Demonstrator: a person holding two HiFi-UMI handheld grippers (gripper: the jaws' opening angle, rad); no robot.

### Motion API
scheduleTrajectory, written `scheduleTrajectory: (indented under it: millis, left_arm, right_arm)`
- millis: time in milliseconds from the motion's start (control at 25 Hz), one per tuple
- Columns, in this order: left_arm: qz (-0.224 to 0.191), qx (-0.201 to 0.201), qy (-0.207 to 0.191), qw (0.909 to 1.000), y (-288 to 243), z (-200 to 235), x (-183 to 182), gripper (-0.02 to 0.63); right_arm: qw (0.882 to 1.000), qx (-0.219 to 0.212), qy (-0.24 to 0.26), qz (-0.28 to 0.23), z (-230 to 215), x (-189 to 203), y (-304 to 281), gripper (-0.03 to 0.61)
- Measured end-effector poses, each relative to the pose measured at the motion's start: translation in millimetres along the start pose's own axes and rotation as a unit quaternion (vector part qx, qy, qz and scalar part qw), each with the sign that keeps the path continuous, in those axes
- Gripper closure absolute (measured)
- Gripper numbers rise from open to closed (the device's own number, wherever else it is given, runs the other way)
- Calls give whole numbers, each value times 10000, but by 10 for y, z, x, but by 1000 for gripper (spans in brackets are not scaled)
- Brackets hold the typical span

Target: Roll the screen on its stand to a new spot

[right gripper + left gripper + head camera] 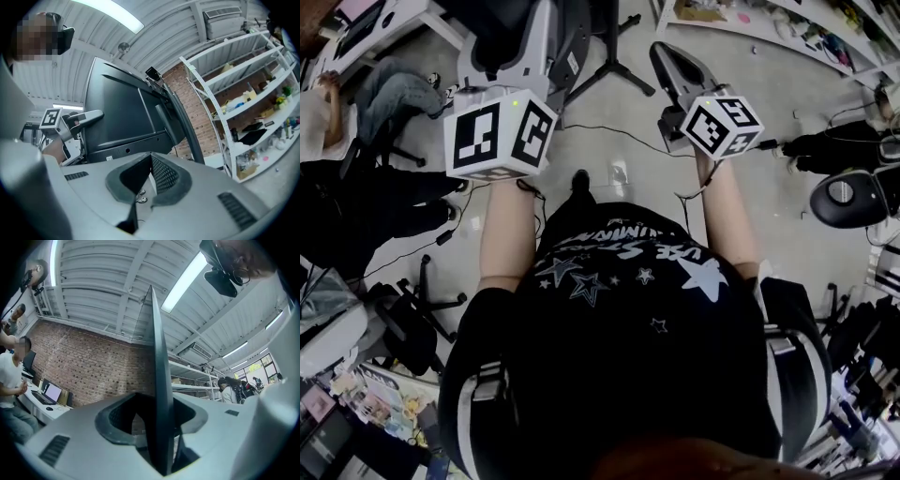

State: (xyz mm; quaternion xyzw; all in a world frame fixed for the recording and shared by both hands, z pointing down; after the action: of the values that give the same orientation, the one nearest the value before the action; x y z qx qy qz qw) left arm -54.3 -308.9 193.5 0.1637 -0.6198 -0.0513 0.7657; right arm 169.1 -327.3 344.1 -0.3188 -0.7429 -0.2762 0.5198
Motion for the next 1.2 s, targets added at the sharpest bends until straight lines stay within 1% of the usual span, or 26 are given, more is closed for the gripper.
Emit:
scheduleTrajectory:
  millis: [240,360,520,720,880,1200]
  left_arm:
    - [-19,9,26,10000,276,-294,-28,390]
    - [-48,67,1,10000,424,-417,-53,390]
    - [-88,69,21,9999,609,-500,-102,390]
    - [-101,76,78,9999,786,-591,-151,390]
    - [-136,96,130,9998,937,-572,-168,391]
    - [-194,109,201,9996,1021,-502,-259,391]
  right_arm:
    - [10000,33,-69,18,74,52,468,572]
    - [10000,-29,-70,38,166,80,638,572]
    - [9999,-41,-85,55,275,140,826,572]
    - [9998,8,-195,76,301,202,1055,572]
    - [9997,18,-254,67,356,279,1066,572]
    - [9997,77,-219,67,609,361,1138,572]
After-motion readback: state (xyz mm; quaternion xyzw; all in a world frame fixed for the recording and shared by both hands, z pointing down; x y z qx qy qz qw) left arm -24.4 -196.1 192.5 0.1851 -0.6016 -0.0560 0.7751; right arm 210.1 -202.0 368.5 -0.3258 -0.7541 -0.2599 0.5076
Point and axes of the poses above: the fingertips, and each gripper's own axes: y backward along the fingers, z to its left, x out of its underside, the point moved 5 cm from there along y, backward along the fingers, and after that the axes turned 14 degrees about -x, right-handed, at the moved point
